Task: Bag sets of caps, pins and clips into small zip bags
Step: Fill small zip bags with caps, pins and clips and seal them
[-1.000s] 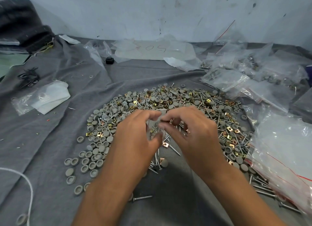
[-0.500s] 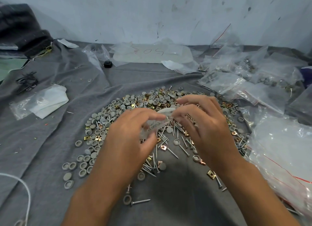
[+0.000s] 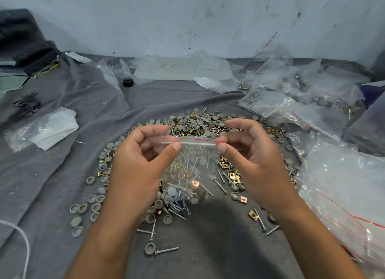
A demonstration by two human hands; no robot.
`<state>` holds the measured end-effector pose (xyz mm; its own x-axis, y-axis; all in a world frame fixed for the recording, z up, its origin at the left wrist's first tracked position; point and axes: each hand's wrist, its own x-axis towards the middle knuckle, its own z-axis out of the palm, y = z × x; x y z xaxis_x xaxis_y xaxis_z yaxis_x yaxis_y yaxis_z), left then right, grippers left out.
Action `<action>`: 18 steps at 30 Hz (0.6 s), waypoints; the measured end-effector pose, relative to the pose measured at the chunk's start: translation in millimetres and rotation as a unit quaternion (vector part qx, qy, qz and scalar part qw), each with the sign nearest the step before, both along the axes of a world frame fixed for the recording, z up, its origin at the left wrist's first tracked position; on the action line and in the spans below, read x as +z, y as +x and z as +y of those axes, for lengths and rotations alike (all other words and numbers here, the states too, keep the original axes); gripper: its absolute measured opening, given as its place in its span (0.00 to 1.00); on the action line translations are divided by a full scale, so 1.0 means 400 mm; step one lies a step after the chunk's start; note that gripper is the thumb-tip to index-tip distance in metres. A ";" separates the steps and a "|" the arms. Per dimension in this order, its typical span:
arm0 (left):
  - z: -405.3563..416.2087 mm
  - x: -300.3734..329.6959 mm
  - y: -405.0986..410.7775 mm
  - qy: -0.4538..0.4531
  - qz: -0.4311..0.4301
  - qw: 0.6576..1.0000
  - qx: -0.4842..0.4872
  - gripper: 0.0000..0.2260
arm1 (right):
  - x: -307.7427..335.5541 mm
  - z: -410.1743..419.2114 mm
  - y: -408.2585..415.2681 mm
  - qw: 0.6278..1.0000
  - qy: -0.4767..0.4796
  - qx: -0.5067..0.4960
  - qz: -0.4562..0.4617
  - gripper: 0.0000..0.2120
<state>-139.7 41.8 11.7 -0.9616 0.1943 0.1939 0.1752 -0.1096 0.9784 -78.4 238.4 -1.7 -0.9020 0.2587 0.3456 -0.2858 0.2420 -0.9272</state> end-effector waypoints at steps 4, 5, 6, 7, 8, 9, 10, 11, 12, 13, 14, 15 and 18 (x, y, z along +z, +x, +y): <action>0.002 0.000 0.006 -0.022 0.005 1.000 -0.020 0.17 | -0.011 -0.007 -0.005 1.000 -0.014 -0.018 -0.002 0.13; 0.004 0.002 0.008 -0.020 0.007 0.999 -0.026 0.18 | -0.013 -0.010 -0.006 1.000 -0.008 -0.019 -0.001 0.12; 0.006 0.004 0.010 -0.019 0.011 0.999 -0.031 0.19 | -0.014 -0.014 -0.007 1.000 -0.001 -0.018 -0.001 0.11; 0.009 0.005 0.012 -0.021 0.016 0.999 -0.032 0.19 | -0.014 -0.019 -0.007 1.000 0.003 -0.015 0.000 0.11; 0.010 0.007 0.014 -0.024 0.019 0.999 -0.031 0.18 | -0.012 -0.024 -0.006 1.000 0.003 -0.011 0.000 0.12; 0.010 0.008 0.014 -0.026 0.021 0.999 -0.030 0.18 | -0.010 -0.028 -0.005 1.000 -0.001 -0.006 -0.001 0.13; 0.009 0.008 0.015 -0.026 0.023 0.999 -0.029 0.17 | -0.008 -0.031 -0.003 1.000 -0.004 -0.001 -0.003 0.15; 0.008 0.009 0.015 -0.025 0.024 0.999 -0.029 0.17 | -0.006 -0.034 -0.001 1.000 -0.004 0.004 -0.005 0.17; 0.007 0.009 0.015 -0.023 0.025 0.999 -0.030 0.16 | -0.003 -0.037 0.001 1.000 -0.001 0.006 -0.008 0.19; 0.006 0.011 0.015 -0.023 0.027 0.999 -0.031 0.17 | -0.001 -0.039 0.002 1.000 0.003 0.006 -0.012 0.20; 0.006 0.012 0.016 -0.025 0.030 0.999 -0.033 0.17 | 0.001 -0.040 0.003 1.000 0.007 0.004 -0.014 0.20; 0.006 0.014 0.017 -0.026 0.032 0.998 -0.036 0.17 | 0.002 -0.041 0.003 1.000 0.008 0.002 -0.016 0.19; 0.009 0.014 0.019 -0.022 0.032 0.998 -0.045 0.17 | -0.002 -0.042 0.004 1.000 0.012 0.001 -0.015 0.15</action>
